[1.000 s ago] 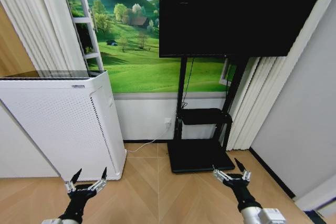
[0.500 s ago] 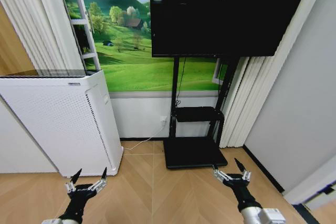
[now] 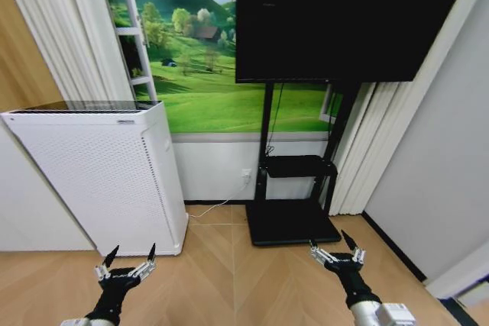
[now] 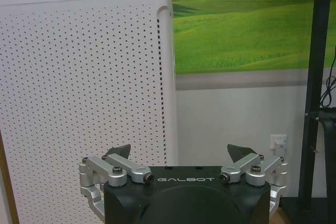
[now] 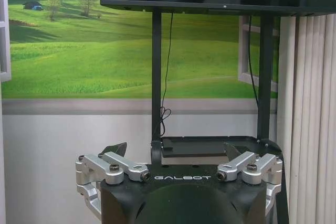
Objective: Pick up the trash bin and place the garbage on the floor into it.
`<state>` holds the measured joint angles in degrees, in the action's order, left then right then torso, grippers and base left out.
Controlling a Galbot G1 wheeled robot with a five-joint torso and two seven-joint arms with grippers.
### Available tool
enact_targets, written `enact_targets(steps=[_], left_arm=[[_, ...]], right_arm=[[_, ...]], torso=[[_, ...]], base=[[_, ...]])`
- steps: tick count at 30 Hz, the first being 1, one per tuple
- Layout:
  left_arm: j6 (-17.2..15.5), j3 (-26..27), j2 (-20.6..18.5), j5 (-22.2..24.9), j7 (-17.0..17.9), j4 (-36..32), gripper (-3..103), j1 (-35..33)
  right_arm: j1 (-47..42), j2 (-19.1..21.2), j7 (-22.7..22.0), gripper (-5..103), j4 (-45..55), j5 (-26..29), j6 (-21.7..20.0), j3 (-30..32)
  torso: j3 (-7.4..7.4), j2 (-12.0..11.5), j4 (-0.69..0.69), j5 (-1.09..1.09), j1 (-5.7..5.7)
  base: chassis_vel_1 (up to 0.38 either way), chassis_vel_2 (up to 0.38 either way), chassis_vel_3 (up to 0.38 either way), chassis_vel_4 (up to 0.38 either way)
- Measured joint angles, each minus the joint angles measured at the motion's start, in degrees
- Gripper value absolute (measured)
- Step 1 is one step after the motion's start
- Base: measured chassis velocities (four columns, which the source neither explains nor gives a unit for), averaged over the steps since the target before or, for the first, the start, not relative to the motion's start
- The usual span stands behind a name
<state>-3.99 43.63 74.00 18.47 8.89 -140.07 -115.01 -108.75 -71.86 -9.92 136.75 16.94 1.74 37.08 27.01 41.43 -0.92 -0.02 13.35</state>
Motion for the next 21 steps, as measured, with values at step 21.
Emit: enact_targets(steps=[21], left_arm=[[0.0,0.0,0.0,0.0,0.0,0.0,100,0.0]], right_arm=[[0.0,0.0,0.0,100,0.0,0.0,0.0,0.0]], torso=[[0.0,0.0,0.0,0.02,0.01]], base=[[0.016,-0.022,-0.017,0.028]])
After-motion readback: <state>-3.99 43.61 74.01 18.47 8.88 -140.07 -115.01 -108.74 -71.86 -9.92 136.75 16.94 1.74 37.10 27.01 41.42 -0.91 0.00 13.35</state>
